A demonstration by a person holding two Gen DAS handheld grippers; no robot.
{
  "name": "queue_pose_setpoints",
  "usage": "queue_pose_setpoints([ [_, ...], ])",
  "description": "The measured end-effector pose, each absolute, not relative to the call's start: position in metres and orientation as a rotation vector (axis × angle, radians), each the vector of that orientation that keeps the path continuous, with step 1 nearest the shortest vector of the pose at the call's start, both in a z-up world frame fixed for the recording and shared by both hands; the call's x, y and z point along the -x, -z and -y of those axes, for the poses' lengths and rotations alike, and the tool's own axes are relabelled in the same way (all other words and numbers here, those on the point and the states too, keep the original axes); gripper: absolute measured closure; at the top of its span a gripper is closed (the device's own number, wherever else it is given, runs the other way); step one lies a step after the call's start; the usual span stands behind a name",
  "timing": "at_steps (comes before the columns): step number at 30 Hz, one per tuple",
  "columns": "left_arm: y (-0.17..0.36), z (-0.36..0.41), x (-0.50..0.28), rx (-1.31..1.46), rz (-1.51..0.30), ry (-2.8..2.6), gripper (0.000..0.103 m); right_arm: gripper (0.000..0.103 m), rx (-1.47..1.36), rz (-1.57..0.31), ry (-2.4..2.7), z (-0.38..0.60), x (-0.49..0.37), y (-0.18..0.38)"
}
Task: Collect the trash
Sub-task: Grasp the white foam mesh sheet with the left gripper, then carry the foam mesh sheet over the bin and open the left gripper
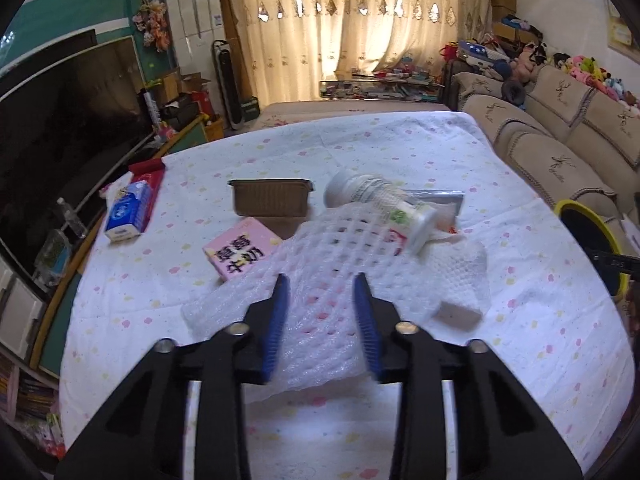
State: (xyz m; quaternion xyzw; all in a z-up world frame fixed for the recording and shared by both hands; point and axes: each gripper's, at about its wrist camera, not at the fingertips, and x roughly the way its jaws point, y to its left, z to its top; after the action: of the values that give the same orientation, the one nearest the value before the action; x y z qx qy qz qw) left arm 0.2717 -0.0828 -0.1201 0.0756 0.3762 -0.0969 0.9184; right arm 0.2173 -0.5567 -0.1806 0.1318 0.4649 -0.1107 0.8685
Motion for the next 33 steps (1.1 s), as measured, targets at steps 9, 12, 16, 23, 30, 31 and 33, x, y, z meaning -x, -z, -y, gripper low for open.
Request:
queue_pose_setpoints([
  [9,0.103,0.083,-0.255,-0.145,-0.735,0.228,0.095,0.044,-0.279,-0.956,0.225,0.555,-0.212,0.177],
  [12,0.09,0.084,-0.243,-0.142,-0.708,0.242,0.095,0.044,-0.282,-0.941,0.22,0.555,-0.208,0.172],
  [16,0.07,0.093,-0.224,-0.151,-0.667,0.274,0.095,0.044,-0.283,-0.922,0.212,0.553,-0.202,0.165],
  [23,0.052,0.126,-0.203,-0.184,-0.634,0.327,0.095,0.044,-0.286,-0.889,0.207,0.558,-0.187,0.154],
  [30,0.061,0.188,-0.212,-0.21,-0.661,0.414,0.095,0.044,-0.301,-0.861,0.232,0.578,-0.166,0.147],
  [31,0.061,0.202,-0.213,-0.219,-0.662,0.437,0.095,0.044,-0.304,-0.855,0.24,0.582,-0.162,0.146],
  [33,0.06,0.226,-0.219,-0.231,-0.66,0.472,0.095,0.044,-0.308,-0.844,0.259,0.592,-0.154,0.144],
])
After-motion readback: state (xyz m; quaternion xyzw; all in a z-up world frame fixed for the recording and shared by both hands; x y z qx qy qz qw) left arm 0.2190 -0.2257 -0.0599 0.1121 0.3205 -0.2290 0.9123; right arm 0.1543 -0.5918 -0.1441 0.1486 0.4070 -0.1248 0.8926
